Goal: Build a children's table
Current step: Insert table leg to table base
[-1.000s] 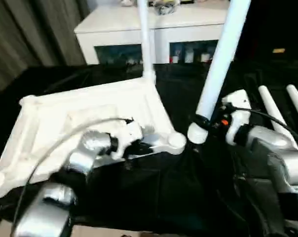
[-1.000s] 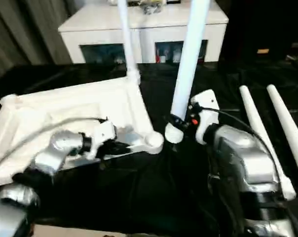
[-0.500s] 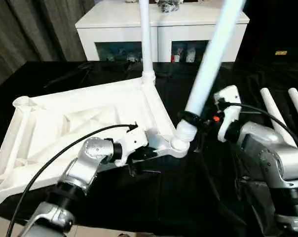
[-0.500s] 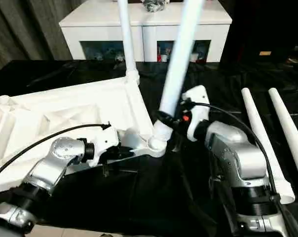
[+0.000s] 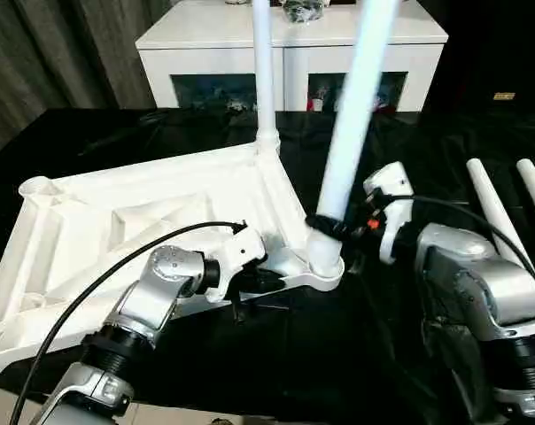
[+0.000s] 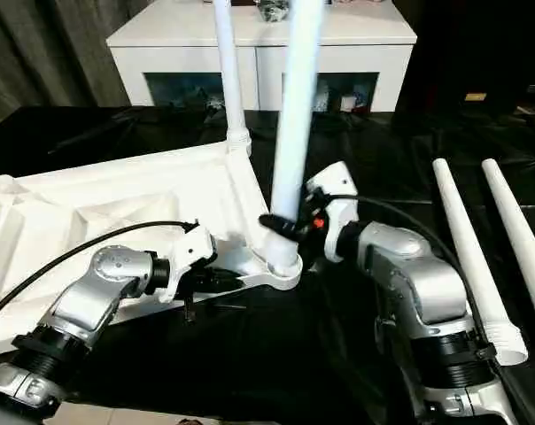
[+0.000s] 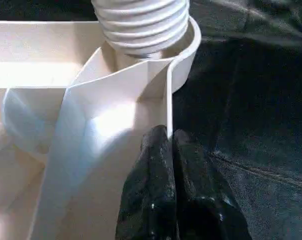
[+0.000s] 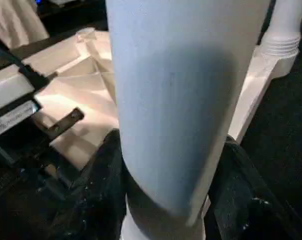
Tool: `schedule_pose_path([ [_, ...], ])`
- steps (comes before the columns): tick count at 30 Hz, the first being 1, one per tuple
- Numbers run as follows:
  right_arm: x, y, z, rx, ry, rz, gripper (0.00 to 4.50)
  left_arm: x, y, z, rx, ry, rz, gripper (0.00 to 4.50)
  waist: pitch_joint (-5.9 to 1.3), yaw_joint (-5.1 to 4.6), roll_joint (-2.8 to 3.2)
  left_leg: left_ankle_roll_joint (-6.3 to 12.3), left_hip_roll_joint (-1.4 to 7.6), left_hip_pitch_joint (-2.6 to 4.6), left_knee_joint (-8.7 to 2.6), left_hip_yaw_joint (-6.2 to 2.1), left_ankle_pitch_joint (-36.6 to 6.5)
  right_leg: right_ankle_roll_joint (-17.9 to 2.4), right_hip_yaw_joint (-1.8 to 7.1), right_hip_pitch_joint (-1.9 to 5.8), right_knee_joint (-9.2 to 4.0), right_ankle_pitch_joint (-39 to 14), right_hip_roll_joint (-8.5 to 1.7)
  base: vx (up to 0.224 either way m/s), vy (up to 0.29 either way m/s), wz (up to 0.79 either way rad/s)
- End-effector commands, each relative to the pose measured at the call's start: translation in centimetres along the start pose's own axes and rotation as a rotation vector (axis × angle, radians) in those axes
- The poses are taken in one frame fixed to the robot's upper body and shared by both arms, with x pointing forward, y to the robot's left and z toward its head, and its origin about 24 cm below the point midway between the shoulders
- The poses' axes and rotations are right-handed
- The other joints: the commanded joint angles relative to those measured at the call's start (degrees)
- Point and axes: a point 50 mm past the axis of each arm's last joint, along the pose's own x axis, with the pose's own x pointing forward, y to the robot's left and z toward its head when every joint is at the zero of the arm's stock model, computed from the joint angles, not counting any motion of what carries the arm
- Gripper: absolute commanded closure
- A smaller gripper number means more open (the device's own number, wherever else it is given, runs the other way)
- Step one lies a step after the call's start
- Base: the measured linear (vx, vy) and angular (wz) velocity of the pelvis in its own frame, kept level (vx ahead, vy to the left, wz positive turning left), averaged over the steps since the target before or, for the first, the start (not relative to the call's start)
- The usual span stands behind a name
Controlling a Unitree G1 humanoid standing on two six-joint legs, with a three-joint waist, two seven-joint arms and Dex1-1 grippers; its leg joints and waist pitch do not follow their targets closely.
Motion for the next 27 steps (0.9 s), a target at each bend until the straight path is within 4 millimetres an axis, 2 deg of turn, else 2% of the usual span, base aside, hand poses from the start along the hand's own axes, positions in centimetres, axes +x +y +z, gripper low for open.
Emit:
schedule_pose_path([
  [1, -0.1, 0.6, -0.2, -0.007, 0.023, 0.036, 2.68, -0.6, 0.3, -1.1, -0.012, 0.06, 0.025, 4.5, -3.72, 0.26, -1.36, 4.41, 4.75, 1.49, -4.41, -2.04, -6.36, -13.92, 2.33, 2.18, -3.73, 0.9, -4.59, 0.0, 0.0, 0.0],
  [4, -0.1, 0.6, -0.5, -0.002, 0.027, 0.036, 2.68, -0.7, 0.5, -1.0, 0.005, 0.06, 0.029, 4.5, -3.66, 0.29, -1.15, 4.34, 4.7, 1.44, -4.37, -2.02, -6.98, -14.1, 2.36, 2.17, -3.85, -0.03, -4.73, 0.0, 0.0, 0.0],
  [5, -0.1, 0.5, -0.9, 0.007, 0.025, 0.018, 2.68, -0.9, 0.6, -0.9, 0.019, 0.055, 0.03, 4.5, -3.61, 0.25, -1.22, 3.91, 4.75, 1.49, -4.48, -2.05, -7.93, -13.91, 2.37, 2.14, -4.0, -1.37, -4.69, 0.0, 0.0, 0.0],
  [6, 0.0, 0.4, -1.2, 0.023, 0.012, 0.006, 2.68, -0.9, 0.5, -0.6, 0.036, 0.037, 0.02, 4.5, -3.62, 0.19, -0.95, 3.42, 4.77, 1.51, -4.56, -2.11, -8.56, -13.91, 2.37, 2.11, -3.99, -1.91, -4.71, 0.0, 0.0, 0.0],
  [7, 0.1, 0.3, -1.3, 0.029, 0.006, -0.002, 2.68, -0.9, 0.5, -0.5, 0.036, 0.034, 0.02, 4.5, -3.58, 0.09, -0.95, 3.18, 4.74, 1.48, -4.6, -2.1, -8.9, -13.92, 2.36, 2.06, -4.02, -2.1, -4.64, 0.0, 0.0, 0.0],
  [8, 0.1, 0.2, -1.4, 0.038, 0.002, -0.011, 2.68, -1.0, 0.5, -0.5, 0.036, 0.034, 0.02, 4.5, -3.6, -0.17, -0.89, 2.56, 4.69, 1.52, -4.7, -2.13, -9.58, -14.14, 2.31, 2.08, -3.99, -2.03, -4.54, 0.0, 0.0, 0.0],
  [10, 0.2, 0.1, -1.6, 0.044, 0.002, -0.018, 2.68, -1.0, 0.5, -0.5, 0.034, 0.036, 0.02, 4.5, -3.6, -0.23, -0.94, 2.47, 4.67, 1.55, -4.69, -2.13, -9.73, -14.21, 2.32, 2.11, -3.99, -1.87, -4.51, 0.0, 0.0, 0.0],
  [13, 0.1, 0.1, -2.2, 0.094, -0.017, -0.024, 2.68, -1.1, 0.4, -0.6, 0.043, 0.047, 0.009, 4.5, -3.71, -0.19, -0.31, 2.25, 4.63, 1.62, -4.62, -2.16, -9.57, -14.54, 2.31, 2.16, -3.82, 0.25, -4.53, 0.0, 0.0, 0.0],
  [16, 0.1, -0.1, -2.5, 0.133, -0.053, -0.04, 2.68, -1.2, 0.4, -0.7, 0.045, 0.046, 0.006, 4.5, -3.78, -0.26, -0.32, 2.43, 4.63, 1.59, -4.62, -2.17, -9.58, -14.84, 2.25, 2.26, -3.72, 1.96, -4.52, 0.0, 0.0, 0.0],
  [18, 0.1, -0.2, -2.5, 0.156, -0.077, -0.048, 2.68, -1.2, 0.5, -0.7, 0.047, 0.047, 0.005, 4.5, -3.75, -0.32, -0.3, 2.31, 4.62, 1.57, -4.7, -2.18, -10.2, -14.97, 2.2, 2.27, -3.73, 1.34, -4.54, 0.0, 0.0, 0.0],
  [19, 0.1, -0.2, -2.6, 0.164, -0.085, -0.05, 2.68, -1.2, 0.5, -0.7, 0.048, 0.047, 0.005, 4.5, -3.76, -0.3, -0.06, 2.12, 4.63, 1.61, -4.71, -2.23, -10.53, -15.02, 2.2, 2.29, -3.73, 0.97, -4.61, 0.0, 0.0, 0.0],
  [20, 0.1, -0.2, -2.6, 0.164, -0.085, -0.05, 2.68, -1.2, 0.5, -0.7, 0.048, 0.047, 0.005, 4.5, -3.7, -0.39, -0.17, 1.73, 4.66, 1.67, -4.79, -2.19, -11.28, -14.95, 2.2, 2.22, -3.84, 0.22, -4.5, 0.0, 0.0, 0.0],
  [22, -0.4, -0.2, -3.3, 0.164, -0.107, -0.055, 2.68, -1.3, 0.5, -0.7, 0.05, 0.043, 0.016, 4.5, -3.69, -0.38, 0.01, 1.0, 4.74, 1.78, -4.9, -2.19, -12.41, -14.68, 2.24, 2.19, -3.91, -0.24, -4.54, 0.0, 0.0, 0.0],
  [23, -0.6, -0.1, -3.4, 0.164, -0.116, -0.053, 2.68, -1.3, 0.6, -0.7, 0.05, 0.039, 0.019, 4.5, -3.71, -0.33, 0.28, 0.86, 4.75, 1.81, -4.9, -2.22, -12.37, -14.62, 2.25, 2.16, -3.84, 0.07, -4.52, 0.0, 0.0, 0.0],
  [26, -0.8, 0.1, -3.6, 0.156, -0.117, -0.056, 2.68, -1.3, 0.6, -0.7, 0.049, 0.034, 0.027, 4.5, -3.81, -0.4, 0.03, 1.29, 4.63, 1.62, -4.83, -2.26, -11.36, -14.68, 2.2, 2.38, -3.67, 2.29, -4.47, 0.0, 0.0, 0.0],
  [27, -0.9, 0.4, -4.0, 0.131, -0.103, -0.058, 2.68, -1.3, 0.6, -0.7, 0.048, 0.032, 0.033, 4.5, -3.76, -0.33, 0.43, 1.6, 4.62, 1.69, -4.78, -2.25, -11.45, -14.74, 2.18, 2.28, -3.73, 1.92, -4.53, 0.0, 0.0, 0.0],
])
